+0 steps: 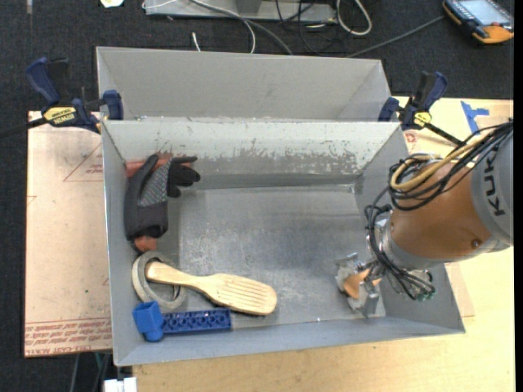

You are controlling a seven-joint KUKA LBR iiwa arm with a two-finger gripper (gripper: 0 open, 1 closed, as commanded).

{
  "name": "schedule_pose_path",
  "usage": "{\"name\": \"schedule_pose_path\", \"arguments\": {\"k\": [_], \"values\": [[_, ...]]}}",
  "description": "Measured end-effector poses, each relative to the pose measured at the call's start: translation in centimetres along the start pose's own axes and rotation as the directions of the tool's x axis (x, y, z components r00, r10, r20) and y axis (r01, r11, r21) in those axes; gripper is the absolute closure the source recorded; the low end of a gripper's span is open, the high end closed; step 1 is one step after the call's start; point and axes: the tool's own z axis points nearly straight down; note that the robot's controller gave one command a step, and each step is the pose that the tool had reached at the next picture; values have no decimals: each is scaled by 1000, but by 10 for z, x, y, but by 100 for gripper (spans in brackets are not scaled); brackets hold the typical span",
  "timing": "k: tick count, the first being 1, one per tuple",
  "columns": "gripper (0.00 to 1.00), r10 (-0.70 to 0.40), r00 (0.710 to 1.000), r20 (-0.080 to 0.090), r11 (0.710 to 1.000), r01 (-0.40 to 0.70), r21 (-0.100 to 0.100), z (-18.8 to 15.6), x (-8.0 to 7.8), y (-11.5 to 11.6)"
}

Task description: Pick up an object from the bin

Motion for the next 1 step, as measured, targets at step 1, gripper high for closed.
{"name": "schedule_pose_path", "arguments": {"k": [1], "values": [[100, 5, 1000, 0, 1000, -5, -1, 0, 0, 0]]}}
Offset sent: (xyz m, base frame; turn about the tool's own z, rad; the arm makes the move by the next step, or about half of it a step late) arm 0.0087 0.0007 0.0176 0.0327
